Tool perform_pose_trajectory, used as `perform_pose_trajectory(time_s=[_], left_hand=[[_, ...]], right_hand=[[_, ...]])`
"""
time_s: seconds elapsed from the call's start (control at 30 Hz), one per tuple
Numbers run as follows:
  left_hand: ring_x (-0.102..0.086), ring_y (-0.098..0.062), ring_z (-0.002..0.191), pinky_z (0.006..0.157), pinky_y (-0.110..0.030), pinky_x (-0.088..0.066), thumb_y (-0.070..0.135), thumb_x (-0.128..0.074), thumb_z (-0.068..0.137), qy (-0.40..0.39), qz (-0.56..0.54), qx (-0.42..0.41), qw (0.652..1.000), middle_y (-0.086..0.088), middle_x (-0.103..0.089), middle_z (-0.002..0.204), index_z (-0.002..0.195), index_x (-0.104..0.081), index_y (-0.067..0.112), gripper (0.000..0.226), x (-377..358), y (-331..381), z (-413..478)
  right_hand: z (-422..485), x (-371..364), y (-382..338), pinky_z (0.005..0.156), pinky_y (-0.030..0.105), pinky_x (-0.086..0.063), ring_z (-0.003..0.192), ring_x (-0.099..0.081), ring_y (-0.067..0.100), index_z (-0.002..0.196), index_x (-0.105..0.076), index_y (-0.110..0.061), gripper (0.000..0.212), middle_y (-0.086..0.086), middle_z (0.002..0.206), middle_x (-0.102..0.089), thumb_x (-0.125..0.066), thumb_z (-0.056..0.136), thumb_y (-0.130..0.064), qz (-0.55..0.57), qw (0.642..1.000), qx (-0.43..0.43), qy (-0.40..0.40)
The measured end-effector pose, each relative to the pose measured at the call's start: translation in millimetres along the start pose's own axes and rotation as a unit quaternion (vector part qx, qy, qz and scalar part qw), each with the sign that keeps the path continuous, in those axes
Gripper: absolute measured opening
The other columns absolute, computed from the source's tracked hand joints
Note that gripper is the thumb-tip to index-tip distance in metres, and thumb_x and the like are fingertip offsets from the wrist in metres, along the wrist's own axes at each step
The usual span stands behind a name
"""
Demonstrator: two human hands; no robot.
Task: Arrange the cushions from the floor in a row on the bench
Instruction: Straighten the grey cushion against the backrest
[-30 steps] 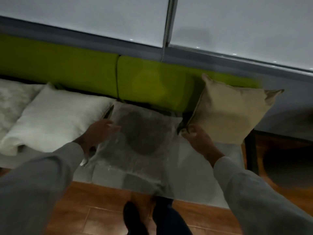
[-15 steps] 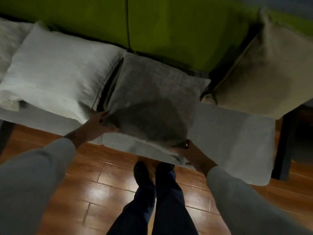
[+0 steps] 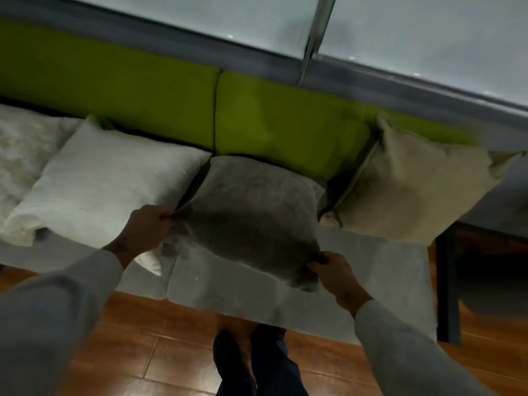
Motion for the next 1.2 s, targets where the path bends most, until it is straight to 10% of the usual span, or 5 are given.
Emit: perform_pose_trajectory(time_s=[0.43,0.7,0.9,1.07,1.2], left_hand=[[-0.06,-0.043,0.105,0.087,-0.04,-0.044,0.017,-0.052,0.098,0.103,0.004,-0.104,0.989,-0.027,-0.068,0.111,0.106,-0.069,0.0,0.026,100,114,92],[-0.054,-0.023,0.047,0.029,-0.019,-0.036,0.018,-0.067,0.09,0.023,-0.057,-0.012,0.998,-0.015,-0.062,0.064,0.089,-0.069,0.006,0.012,99,119,134],[-0.068,-0.027,0.082,0.06,-0.019,-0.059,-0.008,-0.069,0.081,-0.069,-0.314,0.028,0.946,-0.023,-0.069,0.1,0.107,-0.067,-0.005,0.026,104,141,177],[-0.069,-0.006,0.053,0.053,-0.013,-0.055,-0.008,-0.07,0.081,0.013,-0.356,0.038,0.934,-0.014,-0.066,0.082,0.095,-0.066,0.0,0.016,112,151,217],[-0.065,-0.017,0.072,0.063,-0.014,-0.058,-0.006,-0.069,0.083,0.049,-0.417,0.014,0.907,-0.011,-0.063,0.081,0.083,-0.065,0.006,0.013,117,170,250]], right_hand=[[54,112,-149,0.054,0.03,-0.051,0.066,-0.062,0.025,0.094,-0.071,-0.01,0.016,0.013,0.081,-0.067,-0.06,0.099,-0.02,0.1,0.973,0.126,0.166],[108,126,-174,0.048,0.025,-0.051,0.068,-0.063,0.022,0.084,-0.069,-0.017,0.01,0.008,0.08,-0.068,-0.069,0.093,-0.02,0.118,0.981,0.099,0.118],[154,155,-201,0.036,0.017,-0.045,0.065,-0.06,0.016,0.094,-0.066,-0.012,0.006,0.006,0.079,-0.064,-0.067,0.094,-0.006,0.178,0.976,0.073,0.105],[189,166,-217,0.046,0.023,-0.048,0.059,-0.057,0.018,0.085,-0.064,-0.015,0.014,0.008,0.076,-0.062,-0.065,0.094,-0.003,0.214,0.97,0.054,0.1],[214,177,-237,0.05,0.027,-0.048,0.06,-0.056,0.017,0.081,-0.061,-0.019,0.018,0.009,0.08,-0.062,-0.065,0.095,-0.007,0.254,0.957,0.047,0.131]])
Point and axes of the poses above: each hand's wrist, its own z-axis towards the middle knuckle, its own x-axis out of the back of the hand, y = z × x, the point moved 5 cm from there along z, towards the middle knuckle
